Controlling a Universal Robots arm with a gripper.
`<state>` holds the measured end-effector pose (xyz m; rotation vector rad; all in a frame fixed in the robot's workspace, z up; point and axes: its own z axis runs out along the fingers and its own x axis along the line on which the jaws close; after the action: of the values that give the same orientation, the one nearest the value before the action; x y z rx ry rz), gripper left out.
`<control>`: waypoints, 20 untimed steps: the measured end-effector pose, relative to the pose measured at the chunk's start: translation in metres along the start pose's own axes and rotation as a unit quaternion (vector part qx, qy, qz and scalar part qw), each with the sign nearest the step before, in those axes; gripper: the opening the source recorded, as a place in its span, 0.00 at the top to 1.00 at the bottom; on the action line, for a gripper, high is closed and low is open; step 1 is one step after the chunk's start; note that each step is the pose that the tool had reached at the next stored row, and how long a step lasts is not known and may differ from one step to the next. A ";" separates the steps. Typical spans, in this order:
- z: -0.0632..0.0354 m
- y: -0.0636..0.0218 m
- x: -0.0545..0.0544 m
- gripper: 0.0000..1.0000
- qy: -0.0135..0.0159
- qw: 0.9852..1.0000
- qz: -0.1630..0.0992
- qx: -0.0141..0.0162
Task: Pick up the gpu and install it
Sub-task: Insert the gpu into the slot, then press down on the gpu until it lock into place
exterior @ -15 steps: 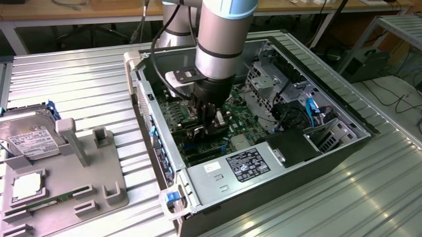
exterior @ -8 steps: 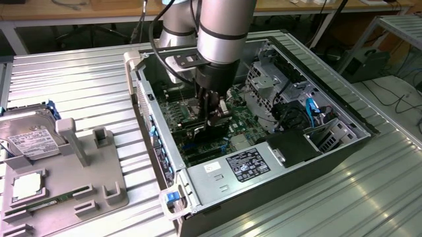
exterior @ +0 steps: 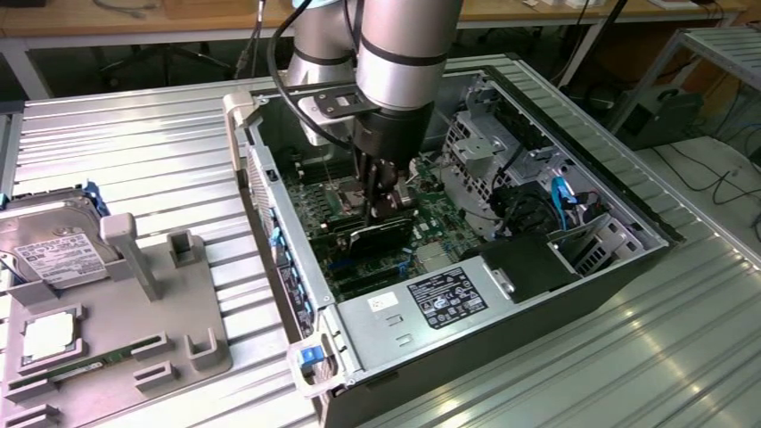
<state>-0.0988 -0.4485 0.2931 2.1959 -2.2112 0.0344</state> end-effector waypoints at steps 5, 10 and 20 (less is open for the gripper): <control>0.0000 0.0000 0.000 0.87 0.000 1.000 0.000 0.000; 0.0000 0.0000 0.000 0.87 0.000 1.000 0.000 0.000; 0.0000 0.0000 0.000 0.87 0.000 1.000 0.000 0.000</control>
<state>-0.0989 -0.4485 0.2931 2.1959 -2.2112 0.0344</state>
